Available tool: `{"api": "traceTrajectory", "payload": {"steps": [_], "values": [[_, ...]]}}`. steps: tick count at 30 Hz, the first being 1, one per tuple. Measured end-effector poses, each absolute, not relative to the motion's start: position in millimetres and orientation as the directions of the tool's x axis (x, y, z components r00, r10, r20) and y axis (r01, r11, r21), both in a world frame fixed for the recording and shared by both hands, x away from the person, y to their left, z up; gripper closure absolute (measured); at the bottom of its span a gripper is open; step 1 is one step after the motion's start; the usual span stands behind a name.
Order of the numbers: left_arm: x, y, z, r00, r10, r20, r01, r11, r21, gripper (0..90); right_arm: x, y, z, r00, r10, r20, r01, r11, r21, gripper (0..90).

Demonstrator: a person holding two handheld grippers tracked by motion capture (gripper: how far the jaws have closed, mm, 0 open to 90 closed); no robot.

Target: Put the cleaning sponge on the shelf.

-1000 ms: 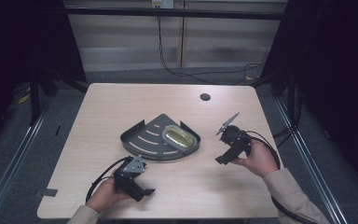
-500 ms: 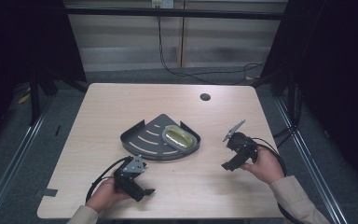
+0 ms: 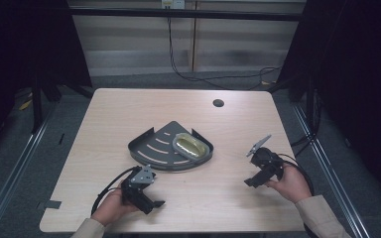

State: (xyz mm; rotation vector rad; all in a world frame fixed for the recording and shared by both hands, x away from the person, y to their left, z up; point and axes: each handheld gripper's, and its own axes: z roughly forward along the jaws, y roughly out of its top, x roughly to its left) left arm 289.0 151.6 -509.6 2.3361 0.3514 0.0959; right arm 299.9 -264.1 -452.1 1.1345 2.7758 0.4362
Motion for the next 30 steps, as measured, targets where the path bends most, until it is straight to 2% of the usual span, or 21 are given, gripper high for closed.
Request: {"api": "traceTrajectory", "payload": {"steps": [24,30], "values": [[289,152,-510,0.959,0.280,-0.036,0.223,-0.675,0.703,0.0,282,-293,-478,-0.687,0.727,0.009,0.701,0.659,0.275,14.8],[289,152,-510,0.959,0.280,-0.036,0.223,-0.675,0.703,0.0,278,-299,-480,-0.684,0.728,0.029,0.699,0.644,0.311,13.9]]}}
